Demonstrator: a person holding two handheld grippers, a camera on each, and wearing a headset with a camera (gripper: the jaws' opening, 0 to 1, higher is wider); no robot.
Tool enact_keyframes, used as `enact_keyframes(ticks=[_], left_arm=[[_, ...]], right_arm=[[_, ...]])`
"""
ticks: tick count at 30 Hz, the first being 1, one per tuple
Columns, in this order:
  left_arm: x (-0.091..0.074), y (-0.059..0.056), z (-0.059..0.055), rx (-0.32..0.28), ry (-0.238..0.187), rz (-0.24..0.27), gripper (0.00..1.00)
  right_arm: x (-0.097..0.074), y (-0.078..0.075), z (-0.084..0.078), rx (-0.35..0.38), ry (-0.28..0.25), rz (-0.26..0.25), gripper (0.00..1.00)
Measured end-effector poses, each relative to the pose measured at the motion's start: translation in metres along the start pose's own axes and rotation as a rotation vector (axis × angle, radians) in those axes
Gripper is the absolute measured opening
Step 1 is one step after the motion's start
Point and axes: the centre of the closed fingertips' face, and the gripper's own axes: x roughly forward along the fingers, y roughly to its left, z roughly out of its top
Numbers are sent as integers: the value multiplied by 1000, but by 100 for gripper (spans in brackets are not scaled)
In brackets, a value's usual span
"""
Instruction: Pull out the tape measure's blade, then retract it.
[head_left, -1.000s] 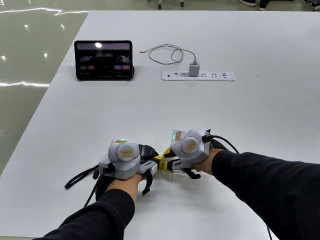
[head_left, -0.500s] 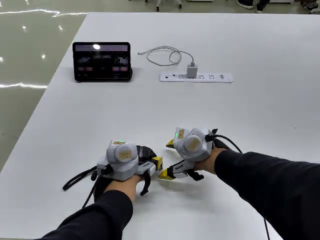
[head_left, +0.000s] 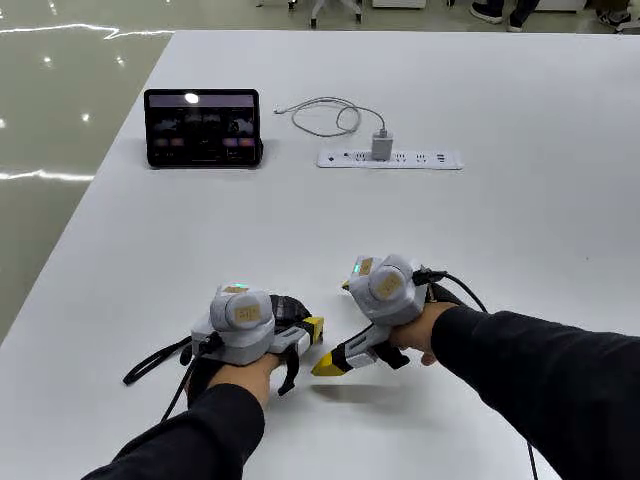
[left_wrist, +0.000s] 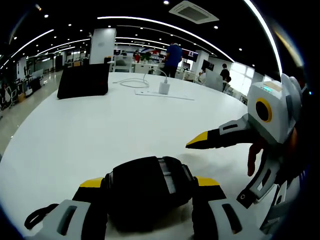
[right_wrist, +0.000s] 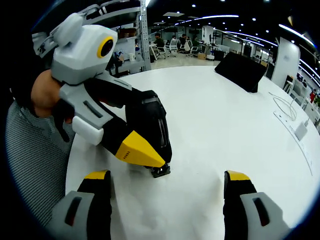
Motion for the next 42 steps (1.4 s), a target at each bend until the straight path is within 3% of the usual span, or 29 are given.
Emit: enact_keyframes(ticks=[4,11,15,18,22,28,33,36,38,42], left_arm=[[-1,0,0,2,8,-17,65],[-5,-4,1,1,24,-49,67],[-7,-2,1,29,31,-57,75],[-10,1,1,40,38,-72,87],[-15,2,-1,40,46,-119,98],[-25,8,-5,93,70,-174,100],[-37,17,0,189,56,-206,100],[-41,25,1,196,50,-220,100],[-45,26,3,209,28,-243,100],[-55,27,3,215,31,-275,100]], right_arm=[[-3,-2,0,46,-20,-13,100],[-14,-3,-5,57,-31,-34,100],[-18,-3,-10,72,-31,-51,100],[-23,-5,-10,97,-51,-69,100],[-31,-6,-11,114,-71,-85,100],[-51,-8,-17,130,-102,-125,100],[-71,-12,-32,141,-112,-172,100],[-85,-16,-40,168,-127,-195,100],[-94,-19,-46,185,-137,-215,100],[-111,-20,-55,203,-151,-243,100]])
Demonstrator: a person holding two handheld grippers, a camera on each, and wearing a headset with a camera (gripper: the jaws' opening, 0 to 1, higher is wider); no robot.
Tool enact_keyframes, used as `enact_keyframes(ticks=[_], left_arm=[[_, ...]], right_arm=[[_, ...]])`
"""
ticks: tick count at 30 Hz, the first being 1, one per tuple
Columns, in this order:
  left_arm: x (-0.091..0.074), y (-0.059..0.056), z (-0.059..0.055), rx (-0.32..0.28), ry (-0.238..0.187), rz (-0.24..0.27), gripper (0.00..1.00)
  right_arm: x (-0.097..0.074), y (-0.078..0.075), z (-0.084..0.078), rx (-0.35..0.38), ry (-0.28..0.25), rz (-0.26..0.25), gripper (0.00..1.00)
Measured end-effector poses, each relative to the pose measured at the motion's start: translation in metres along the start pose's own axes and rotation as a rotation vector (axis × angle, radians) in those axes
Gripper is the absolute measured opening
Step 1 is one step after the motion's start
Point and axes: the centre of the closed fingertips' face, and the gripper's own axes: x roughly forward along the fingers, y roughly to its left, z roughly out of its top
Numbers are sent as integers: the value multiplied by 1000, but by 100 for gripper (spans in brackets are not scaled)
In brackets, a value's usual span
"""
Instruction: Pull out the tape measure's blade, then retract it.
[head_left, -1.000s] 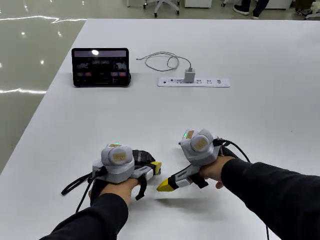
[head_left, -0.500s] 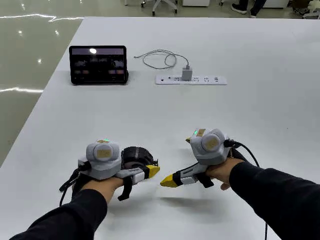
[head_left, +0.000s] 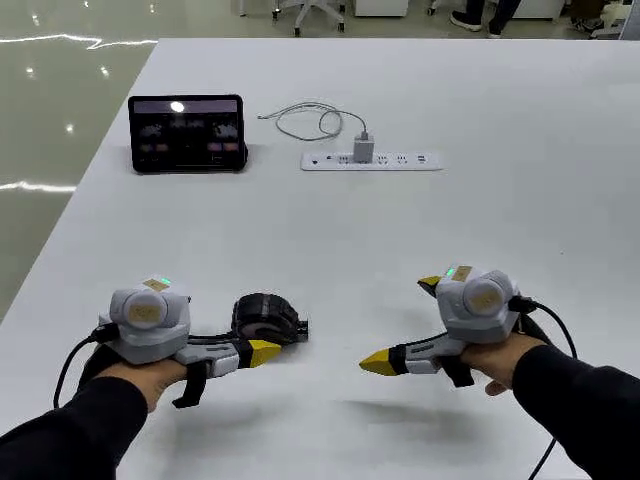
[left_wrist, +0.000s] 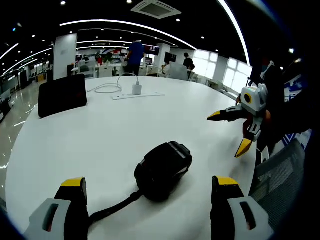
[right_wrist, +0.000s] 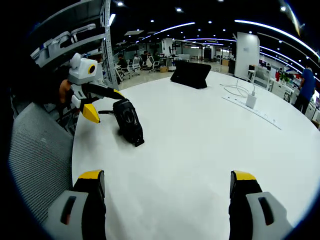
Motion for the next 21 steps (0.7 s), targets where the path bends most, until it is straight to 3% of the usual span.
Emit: enact_keyframes(ticks=[2,4,8,11,14,21], left_arm=[[-8,2,2,27,-11,7,100],[-16,-2,3,26,-21,-24,100],[-26,2,-3,21,-5,-33,100],[-33,4,-5,36,-16,-42,100],[-42,8,-14,49,8,-40,100],[-60,15,-26,45,19,-39,100]], right_arm=[[-10,-2,-2,4,-6,-10,100],[-19,-5,-6,6,-11,-25,100],[-33,-10,-15,27,-17,-50,100],[-44,-13,-20,52,-26,-66,100],[-55,-16,-26,75,-32,-90,100],[-81,-24,-40,93,-38,-133,100]])
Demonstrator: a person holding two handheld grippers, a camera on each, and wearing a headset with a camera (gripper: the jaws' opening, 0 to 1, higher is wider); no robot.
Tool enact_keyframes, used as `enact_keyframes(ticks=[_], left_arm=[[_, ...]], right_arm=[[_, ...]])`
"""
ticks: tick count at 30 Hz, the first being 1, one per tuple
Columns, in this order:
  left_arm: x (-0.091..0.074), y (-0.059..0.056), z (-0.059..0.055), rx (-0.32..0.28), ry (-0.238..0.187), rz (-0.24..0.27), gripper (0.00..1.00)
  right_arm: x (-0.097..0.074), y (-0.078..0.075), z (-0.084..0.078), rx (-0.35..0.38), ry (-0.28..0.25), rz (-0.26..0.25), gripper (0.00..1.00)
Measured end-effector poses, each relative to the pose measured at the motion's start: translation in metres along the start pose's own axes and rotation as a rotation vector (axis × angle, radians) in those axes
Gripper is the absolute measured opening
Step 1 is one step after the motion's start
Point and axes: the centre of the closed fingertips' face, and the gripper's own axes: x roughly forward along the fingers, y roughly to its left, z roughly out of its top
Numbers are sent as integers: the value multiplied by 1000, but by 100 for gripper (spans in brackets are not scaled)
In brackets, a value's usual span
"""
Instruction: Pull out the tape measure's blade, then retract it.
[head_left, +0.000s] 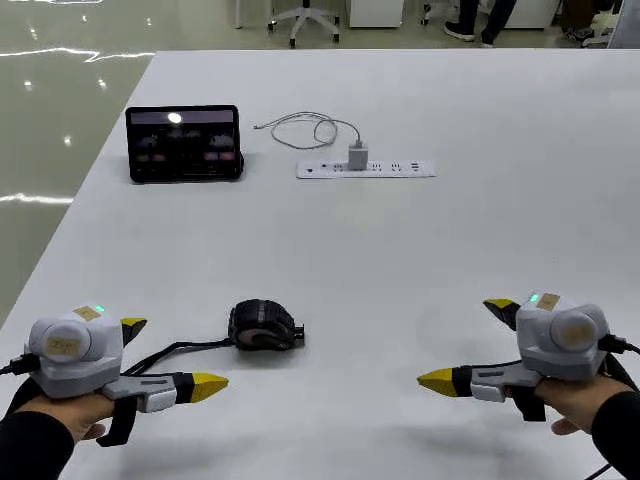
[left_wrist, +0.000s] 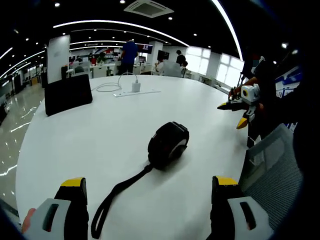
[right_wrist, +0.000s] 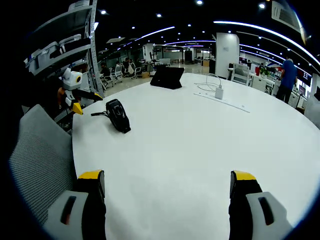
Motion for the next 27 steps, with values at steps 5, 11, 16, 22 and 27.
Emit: enact_keyframes(ticks=[5,11,16,22,27], left_arm=[[-10,2,-3,-1,9,3,100],[-16,0,-7,14,13,4,100],[-19,0,-12,30,31,0,100],[-24,-2,-11,28,27,-6,100],[-24,-2,-12,31,37,-14,100]], right_arm=[[-16,-7,-7,4,-5,-23,100],[-36,-11,-21,18,5,-48,100],[-51,-10,-34,18,15,-58,100],[-64,-4,-48,-8,41,-57,100],[-71,-8,-47,5,28,-70,100]])
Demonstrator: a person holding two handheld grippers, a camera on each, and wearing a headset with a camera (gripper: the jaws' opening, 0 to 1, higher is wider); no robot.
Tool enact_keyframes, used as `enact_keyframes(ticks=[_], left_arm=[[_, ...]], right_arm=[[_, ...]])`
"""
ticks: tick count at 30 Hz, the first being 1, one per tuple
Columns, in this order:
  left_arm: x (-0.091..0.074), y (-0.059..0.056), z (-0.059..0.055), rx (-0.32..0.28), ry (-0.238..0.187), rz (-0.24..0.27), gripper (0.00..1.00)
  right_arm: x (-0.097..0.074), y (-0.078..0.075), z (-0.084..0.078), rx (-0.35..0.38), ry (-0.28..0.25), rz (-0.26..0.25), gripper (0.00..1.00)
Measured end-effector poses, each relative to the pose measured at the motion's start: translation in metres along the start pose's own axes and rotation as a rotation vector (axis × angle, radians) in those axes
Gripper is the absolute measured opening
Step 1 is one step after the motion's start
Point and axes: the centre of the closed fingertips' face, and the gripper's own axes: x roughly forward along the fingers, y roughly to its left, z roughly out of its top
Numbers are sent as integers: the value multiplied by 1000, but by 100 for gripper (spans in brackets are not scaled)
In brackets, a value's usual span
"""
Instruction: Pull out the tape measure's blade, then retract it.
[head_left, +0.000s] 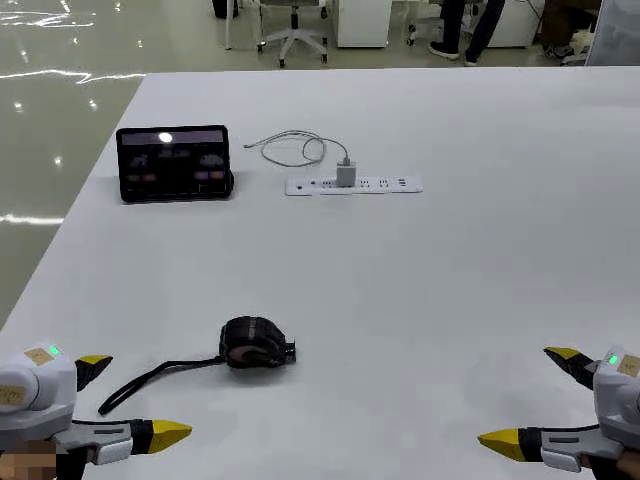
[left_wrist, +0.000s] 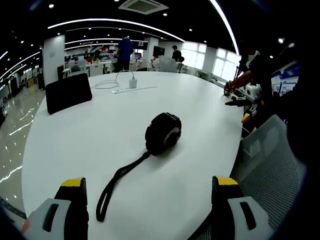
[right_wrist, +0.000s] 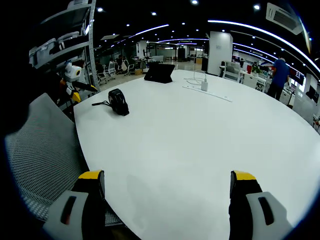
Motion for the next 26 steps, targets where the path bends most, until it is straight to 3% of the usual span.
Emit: enact_keyframes(ticks=[4,7,9,15,21,26], left_arm=[[1,2,3,2,-2,5,100],[3,-3,6,-19,-7,-22,100],[4,-3,8,-1,-4,-14,100],[4,-2,5,-1,11,-15,100],[2,2,2,10,27,-9,100],[2,-2,0,15,40,-28,100]], right_arm=[[-1,-2,0,2,2,-4,100],[0,-3,-2,-2,10,-4,100],[1,-1,0,-5,10,2,100],[2,-2,6,-5,-5,0,100],[3,-3,4,-8,-2,3,100],[4,1,0,-22,13,17,100]])
